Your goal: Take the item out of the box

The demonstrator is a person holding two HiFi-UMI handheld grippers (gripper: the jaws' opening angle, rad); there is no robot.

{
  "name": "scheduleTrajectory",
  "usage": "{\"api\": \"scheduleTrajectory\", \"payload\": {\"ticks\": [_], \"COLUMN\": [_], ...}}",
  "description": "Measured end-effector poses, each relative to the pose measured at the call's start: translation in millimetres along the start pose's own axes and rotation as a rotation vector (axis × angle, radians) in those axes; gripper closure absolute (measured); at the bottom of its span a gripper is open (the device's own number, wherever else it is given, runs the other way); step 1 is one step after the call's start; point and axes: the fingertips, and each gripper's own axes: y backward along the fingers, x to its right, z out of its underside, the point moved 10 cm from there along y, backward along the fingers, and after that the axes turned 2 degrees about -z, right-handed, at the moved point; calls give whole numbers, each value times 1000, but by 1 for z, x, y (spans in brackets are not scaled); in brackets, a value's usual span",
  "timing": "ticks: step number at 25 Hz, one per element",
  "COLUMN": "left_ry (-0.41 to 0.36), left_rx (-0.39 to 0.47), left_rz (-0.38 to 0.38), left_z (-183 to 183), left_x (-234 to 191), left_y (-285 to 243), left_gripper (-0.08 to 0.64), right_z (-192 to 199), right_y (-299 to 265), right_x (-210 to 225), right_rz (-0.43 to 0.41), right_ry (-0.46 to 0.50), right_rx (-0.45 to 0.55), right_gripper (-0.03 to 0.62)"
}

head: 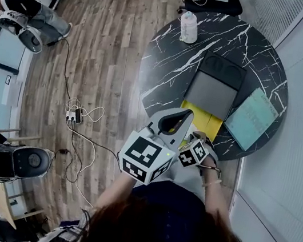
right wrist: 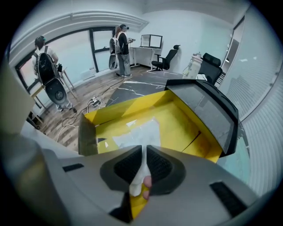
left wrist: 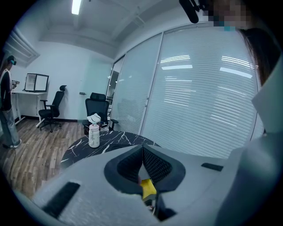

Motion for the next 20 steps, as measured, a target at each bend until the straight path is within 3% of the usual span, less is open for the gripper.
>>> {"api": "scheduleTrajectory", "payload": {"ticks": [10,20], "left_ry": [-4,-19], "left_rx": [8,27], "left_rz": [3,19], "left_z": [0,0], "left_x": [-3,-1], "left_y": [8,22], "left_gripper": [532,532], "right_z": [-7,-10], "right_y": [1,17], "right_x": [3,1], "right_rz": [-26,20], "right_ry": [-40,-81], "right_rx": [13,62], "right_gripper": [561,565]}}
